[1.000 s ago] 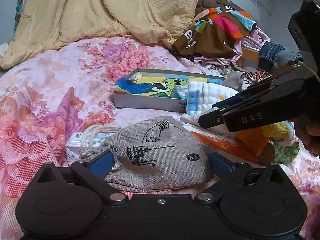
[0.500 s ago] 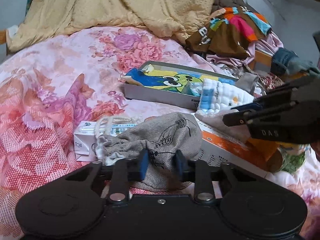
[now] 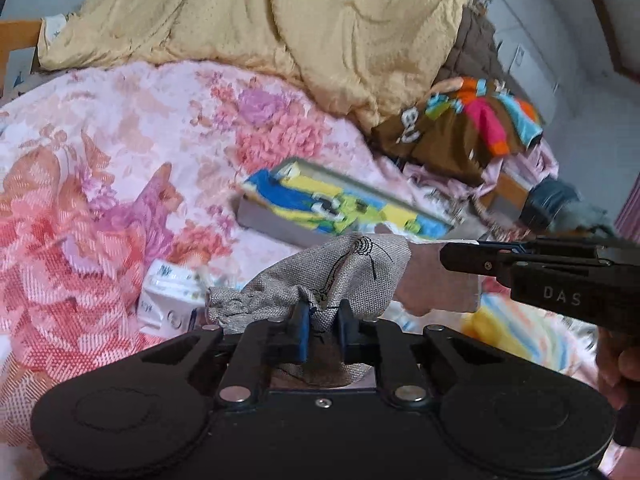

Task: Organize soft objects
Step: 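Grasp the grey drawstring pouch with the left tool while the right tool grasps a thin white item, then carry the grey pouch and white item over the frog tray and lower them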

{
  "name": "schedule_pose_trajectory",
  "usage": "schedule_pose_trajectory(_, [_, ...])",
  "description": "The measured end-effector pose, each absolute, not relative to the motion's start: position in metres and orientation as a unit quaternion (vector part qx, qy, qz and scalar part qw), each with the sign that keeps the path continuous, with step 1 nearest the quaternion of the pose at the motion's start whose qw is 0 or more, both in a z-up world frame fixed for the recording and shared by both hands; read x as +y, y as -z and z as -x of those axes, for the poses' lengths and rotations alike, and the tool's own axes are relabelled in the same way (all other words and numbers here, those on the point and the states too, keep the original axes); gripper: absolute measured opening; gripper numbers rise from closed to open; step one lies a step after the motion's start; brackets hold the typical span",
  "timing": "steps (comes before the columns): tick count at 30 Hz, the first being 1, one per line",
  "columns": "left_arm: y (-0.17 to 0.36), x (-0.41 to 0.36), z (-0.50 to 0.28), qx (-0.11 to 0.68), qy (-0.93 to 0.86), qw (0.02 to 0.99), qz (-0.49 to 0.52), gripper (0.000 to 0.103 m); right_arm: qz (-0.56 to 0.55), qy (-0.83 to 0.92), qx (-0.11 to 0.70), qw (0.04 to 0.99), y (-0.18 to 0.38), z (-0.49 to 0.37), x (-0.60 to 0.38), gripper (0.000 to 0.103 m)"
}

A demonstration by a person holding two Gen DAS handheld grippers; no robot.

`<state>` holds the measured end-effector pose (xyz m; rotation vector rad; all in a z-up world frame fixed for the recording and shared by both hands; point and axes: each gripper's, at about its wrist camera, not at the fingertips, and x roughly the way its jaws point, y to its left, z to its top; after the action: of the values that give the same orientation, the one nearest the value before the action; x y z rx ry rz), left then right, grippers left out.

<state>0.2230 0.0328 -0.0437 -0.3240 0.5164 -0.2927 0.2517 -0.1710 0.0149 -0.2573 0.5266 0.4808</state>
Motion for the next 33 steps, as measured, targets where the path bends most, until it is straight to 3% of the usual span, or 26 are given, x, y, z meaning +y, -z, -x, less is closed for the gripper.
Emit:
schedule_pose_trajectory(15, [0.001, -0.002, -0.224, 0.216, 0.133, 0.962, 0.102, 0.014, -0.029, -0.244, 0.166, 0.955, -0.049, -0.269, -0.239, 0.011])
schedule_pose_trajectory(24, [-0.021, -0.045, -0.333, 0.21, 0.137, 0.966, 0.064, 0.014, -0.119, -0.216, 0.173, 0.954, -0.038, -0.343, -0.276, 0.011])
schedule_pose_trajectory(33, [-0.006, -0.085, -0.437, 0.276, 0.142, 0.947, 0.089, 0.014, -0.206, -0.176, 0.227, 0.935, -0.006, -0.397, -0.339, 0.011])
